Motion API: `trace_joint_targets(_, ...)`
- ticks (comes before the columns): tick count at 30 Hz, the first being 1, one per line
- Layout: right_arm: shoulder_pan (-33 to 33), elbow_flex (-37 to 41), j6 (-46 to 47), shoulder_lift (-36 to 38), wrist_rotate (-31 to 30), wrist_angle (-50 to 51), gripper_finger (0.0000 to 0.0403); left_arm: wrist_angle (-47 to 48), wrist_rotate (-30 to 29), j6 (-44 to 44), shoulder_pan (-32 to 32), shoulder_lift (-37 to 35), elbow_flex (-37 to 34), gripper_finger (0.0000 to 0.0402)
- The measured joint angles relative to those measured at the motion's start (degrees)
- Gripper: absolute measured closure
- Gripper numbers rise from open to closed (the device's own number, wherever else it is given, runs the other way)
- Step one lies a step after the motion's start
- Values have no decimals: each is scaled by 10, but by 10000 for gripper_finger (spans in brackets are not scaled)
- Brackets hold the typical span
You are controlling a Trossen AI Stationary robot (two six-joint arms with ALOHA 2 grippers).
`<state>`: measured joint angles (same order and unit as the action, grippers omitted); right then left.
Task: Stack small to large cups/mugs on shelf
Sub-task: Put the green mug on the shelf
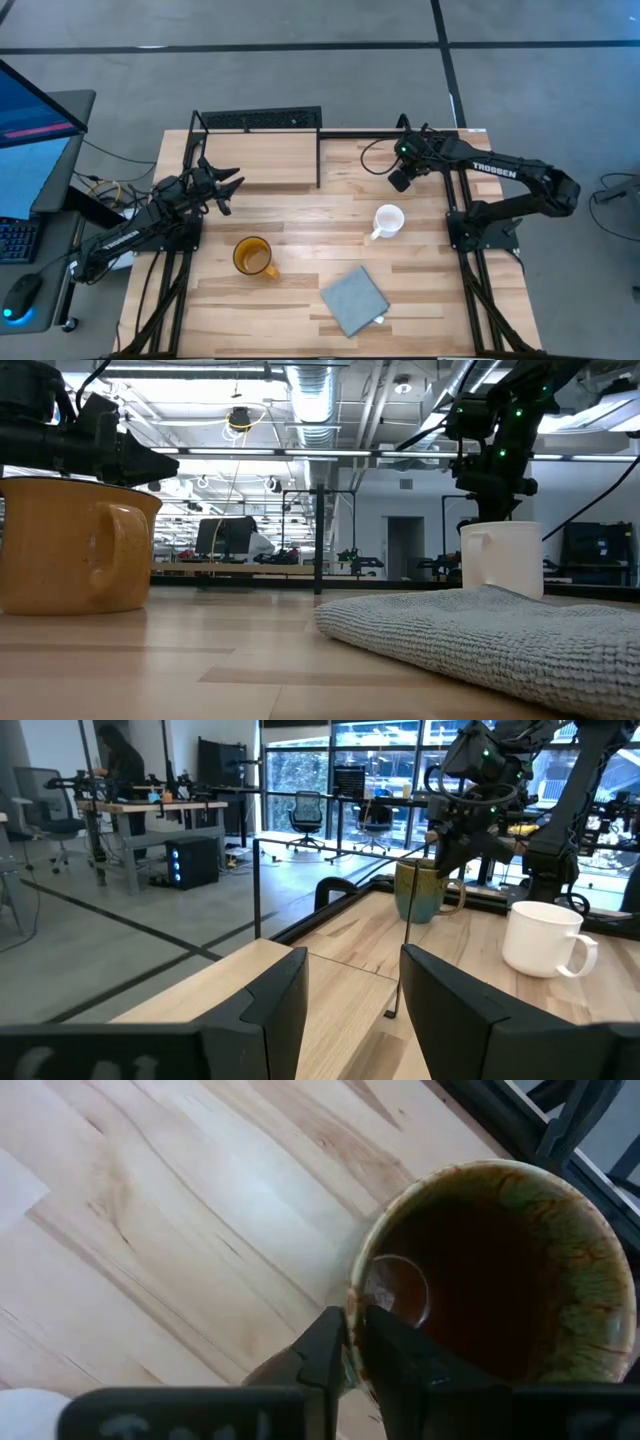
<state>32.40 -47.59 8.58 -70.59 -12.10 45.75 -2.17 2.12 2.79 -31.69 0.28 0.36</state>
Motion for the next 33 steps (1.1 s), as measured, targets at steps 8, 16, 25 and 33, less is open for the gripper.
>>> trace_joint_targets(8, 0, 0, 11, 0, 0, -1, 345, 0, 0, 0, 0, 0, 0, 250)
trace_joint_targets(16, 14, -1, 19, -9, 1, -2, 330, 0, 0, 0, 0, 0, 0, 250)
trace_joint_targets(25, 26, 1, -7, -78, 0, -35, 304, 0, 0, 0, 0, 0, 0, 250)
trace_joint_targets(33, 26, 1, -26, -86, 7, -42, 348, 2, -12, 0, 0, 0, 0, 250)
